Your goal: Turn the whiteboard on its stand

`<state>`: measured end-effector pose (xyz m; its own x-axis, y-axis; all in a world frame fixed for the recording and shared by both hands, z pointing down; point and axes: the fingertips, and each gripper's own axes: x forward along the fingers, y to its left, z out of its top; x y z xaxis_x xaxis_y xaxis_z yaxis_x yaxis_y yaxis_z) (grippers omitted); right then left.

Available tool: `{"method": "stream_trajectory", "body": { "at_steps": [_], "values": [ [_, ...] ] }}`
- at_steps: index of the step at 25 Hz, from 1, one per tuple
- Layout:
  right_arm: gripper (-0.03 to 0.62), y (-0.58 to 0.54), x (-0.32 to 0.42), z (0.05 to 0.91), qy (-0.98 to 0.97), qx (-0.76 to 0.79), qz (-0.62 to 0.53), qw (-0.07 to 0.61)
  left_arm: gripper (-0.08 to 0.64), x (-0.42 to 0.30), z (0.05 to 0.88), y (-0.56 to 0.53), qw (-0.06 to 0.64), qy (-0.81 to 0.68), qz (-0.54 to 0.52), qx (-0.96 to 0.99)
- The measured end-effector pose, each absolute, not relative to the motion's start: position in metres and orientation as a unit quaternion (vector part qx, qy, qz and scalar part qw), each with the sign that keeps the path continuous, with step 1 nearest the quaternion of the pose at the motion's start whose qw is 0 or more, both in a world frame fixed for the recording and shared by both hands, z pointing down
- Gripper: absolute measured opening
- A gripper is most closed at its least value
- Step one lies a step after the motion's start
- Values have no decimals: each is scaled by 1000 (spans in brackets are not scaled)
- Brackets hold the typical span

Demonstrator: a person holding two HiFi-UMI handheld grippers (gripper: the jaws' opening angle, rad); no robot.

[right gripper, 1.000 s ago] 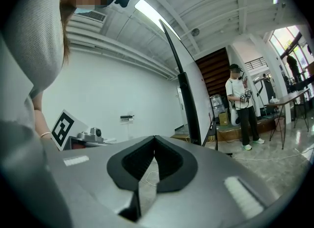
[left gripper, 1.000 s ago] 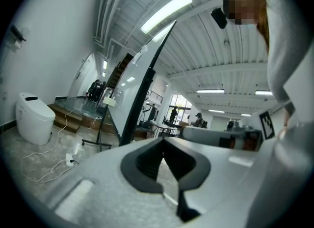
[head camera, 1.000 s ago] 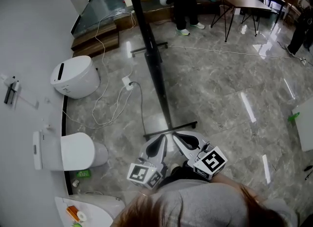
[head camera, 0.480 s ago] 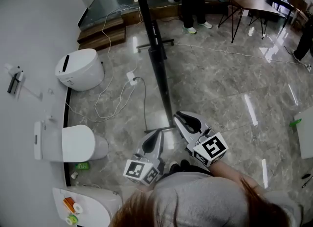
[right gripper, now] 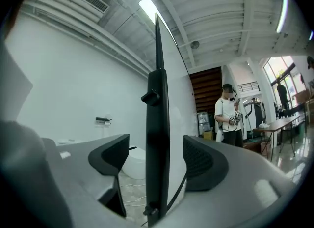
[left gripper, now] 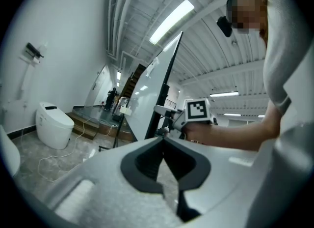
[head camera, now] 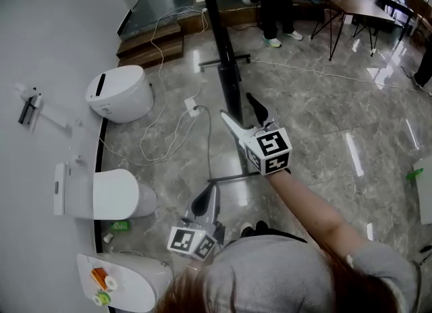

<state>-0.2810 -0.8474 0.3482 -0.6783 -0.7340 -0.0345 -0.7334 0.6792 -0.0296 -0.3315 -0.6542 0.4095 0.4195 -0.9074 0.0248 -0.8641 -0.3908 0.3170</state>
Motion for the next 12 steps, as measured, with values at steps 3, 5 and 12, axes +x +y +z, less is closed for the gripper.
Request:
{"method": "stream_trajectory", "body": {
  "at_steps": [3, 5, 12],
  "values": [
    [344, -867, -296, 350, 908, -419, -6, 14, 2, -345, 413, -646, 140, -549, -73, 821],
    [347, -877, -300, 347, 899, -437, -4, 20, 2, -353, 413, -642, 138, -560, -71, 814],
    [330, -912, -301, 355, 871, -492, -7, 19, 2, -374, 415, -631, 139, -587, -70, 795]
  ]
}}
